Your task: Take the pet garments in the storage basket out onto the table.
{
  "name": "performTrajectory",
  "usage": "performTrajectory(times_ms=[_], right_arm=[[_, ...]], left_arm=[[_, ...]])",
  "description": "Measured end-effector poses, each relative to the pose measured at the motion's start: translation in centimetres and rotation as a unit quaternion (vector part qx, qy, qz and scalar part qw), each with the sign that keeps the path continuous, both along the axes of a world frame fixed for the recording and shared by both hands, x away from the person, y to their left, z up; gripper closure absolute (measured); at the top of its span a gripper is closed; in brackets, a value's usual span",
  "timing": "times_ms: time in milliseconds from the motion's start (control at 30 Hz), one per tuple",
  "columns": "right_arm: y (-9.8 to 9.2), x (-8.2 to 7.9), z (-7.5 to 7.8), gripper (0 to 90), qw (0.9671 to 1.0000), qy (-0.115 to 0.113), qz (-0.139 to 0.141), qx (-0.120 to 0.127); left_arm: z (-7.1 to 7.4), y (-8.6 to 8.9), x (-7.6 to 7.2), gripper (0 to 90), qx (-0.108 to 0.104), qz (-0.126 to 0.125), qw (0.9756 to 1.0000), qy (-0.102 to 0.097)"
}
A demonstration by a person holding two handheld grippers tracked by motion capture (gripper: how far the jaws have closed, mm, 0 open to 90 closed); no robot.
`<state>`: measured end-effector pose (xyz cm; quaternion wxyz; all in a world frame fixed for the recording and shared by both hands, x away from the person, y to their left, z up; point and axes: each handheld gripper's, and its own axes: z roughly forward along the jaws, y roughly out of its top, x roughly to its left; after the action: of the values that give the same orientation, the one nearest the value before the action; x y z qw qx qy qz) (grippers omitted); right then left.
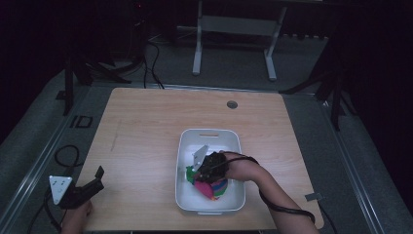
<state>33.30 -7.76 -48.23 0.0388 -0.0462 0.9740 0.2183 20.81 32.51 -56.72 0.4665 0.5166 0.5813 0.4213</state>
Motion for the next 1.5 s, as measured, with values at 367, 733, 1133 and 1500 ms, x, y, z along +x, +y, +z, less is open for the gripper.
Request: performTrajectory(times_ms=[367,733,1133,1500], right_arm=[[-3.1,0.4,6.5,71.3,0.9951,-0.027,-0.027,0.091],[-4.5,0.4,11.3,71.2,0.9881,-0.051,-0.031,0.142],[-8.0,0.9,14.0,71.2,0.9803,-0.077,-0.071,0.167],[-13.1,1.7,14.8,71.1,0.9717,-0.101,-0.134,0.166]], left_arm=[[0.0,0.0,0.0,0.9,0.0,0.002,1.0,-0.001],[0.0,0.0,0.1,0.9,-0.002,0.002,1.0,-0.001],[0.0,-0.1,0.0,0.9,0.0,0.003,1.0,0.0],[0.0,-0.1,0.0,0.9,0.003,0.003,1.0,0.002]])
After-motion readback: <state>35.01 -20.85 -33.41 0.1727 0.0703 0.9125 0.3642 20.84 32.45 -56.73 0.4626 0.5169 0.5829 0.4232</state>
